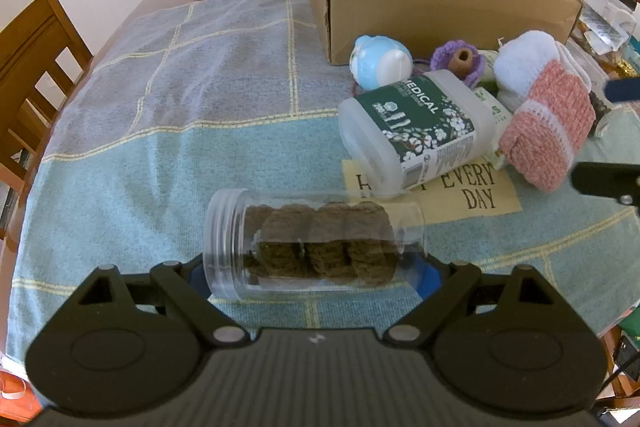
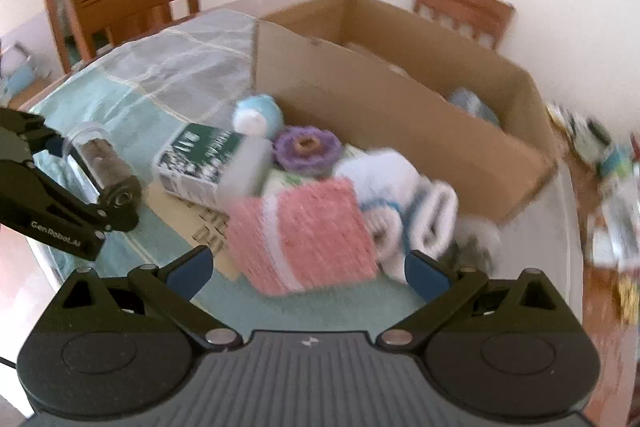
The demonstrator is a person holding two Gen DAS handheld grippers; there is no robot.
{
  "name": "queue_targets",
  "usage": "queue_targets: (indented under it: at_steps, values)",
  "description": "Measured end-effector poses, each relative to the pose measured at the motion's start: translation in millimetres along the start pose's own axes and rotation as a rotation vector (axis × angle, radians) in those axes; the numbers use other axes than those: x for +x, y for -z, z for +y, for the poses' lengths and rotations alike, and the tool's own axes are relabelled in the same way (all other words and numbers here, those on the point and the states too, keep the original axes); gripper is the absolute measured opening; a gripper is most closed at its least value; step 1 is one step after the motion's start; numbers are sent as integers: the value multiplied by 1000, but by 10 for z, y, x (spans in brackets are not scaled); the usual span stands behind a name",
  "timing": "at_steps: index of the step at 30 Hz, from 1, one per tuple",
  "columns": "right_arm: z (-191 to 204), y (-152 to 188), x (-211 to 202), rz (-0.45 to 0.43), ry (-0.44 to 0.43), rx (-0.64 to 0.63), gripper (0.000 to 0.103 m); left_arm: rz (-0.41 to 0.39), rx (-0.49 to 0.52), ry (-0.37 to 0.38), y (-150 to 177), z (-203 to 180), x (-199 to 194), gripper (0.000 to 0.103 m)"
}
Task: Organize objects
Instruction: 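Drop the pink sock into the box with the right tool while the left drops the cookie jar in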
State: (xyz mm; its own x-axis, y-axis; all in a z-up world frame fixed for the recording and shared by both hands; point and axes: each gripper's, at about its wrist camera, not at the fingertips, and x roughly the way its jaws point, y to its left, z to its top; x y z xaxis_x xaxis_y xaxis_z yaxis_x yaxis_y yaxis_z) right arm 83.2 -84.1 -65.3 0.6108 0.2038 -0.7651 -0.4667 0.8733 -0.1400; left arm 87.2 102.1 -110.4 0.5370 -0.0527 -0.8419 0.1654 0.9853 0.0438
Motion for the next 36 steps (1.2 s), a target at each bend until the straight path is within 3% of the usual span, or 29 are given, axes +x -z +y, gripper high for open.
queue_targets:
  at_steps: [13, 20, 27, 36]
  values:
    - [210, -65, 360, -2, 23, -191, 102, -2, -19, -3, -10, 2, -18, 92]
    - [283, -1, 408, 6, 84, -283, 89, 0, -34, -10, -42, -17, -3, 92]
    - [212, -51, 316, 7, 26, -276, 78, -7, -19, -8, -83, -46, -39, 91]
    - [153, -102, 185, 28, -21, -261, 75, -6, 27, -1, -173, -61, -182, 91]
